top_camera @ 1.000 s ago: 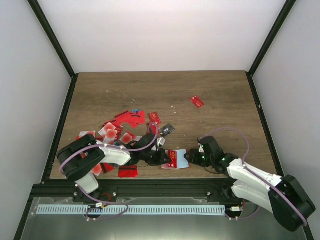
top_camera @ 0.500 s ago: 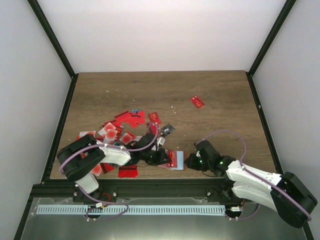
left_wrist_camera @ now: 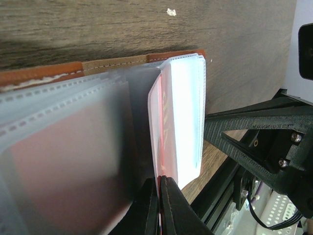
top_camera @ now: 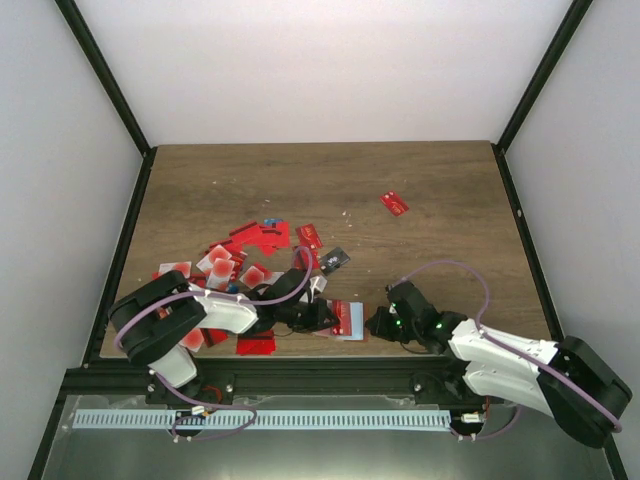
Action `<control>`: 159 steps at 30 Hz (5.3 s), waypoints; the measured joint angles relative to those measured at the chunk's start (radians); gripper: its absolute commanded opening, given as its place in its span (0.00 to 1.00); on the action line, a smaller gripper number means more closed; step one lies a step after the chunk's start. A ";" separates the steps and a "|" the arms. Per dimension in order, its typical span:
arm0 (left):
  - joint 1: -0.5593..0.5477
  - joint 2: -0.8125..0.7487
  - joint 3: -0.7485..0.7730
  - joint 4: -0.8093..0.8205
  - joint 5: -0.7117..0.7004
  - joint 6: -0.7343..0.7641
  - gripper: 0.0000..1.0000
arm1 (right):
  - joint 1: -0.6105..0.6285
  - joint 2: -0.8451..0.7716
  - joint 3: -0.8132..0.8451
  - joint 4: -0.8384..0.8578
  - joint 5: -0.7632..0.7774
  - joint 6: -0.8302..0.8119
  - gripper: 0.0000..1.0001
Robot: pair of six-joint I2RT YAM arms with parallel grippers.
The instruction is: Put the credit cards into the card holder
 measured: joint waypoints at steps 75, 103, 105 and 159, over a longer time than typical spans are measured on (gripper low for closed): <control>-0.080 -0.065 0.136 -0.389 -0.187 0.160 0.04 | 0.015 -0.142 0.055 -0.160 0.023 -0.065 0.27; -0.095 0.028 0.166 -0.322 -0.172 0.179 0.04 | 0.015 -0.030 0.062 -0.009 -0.137 -0.093 0.40; -0.095 0.029 0.165 -0.322 -0.171 0.179 0.04 | 0.015 -0.036 0.062 -0.017 -0.127 -0.092 0.41; -0.093 -0.172 0.216 -0.555 -0.325 0.209 0.05 | 0.122 0.126 0.205 0.054 -0.145 -0.069 0.35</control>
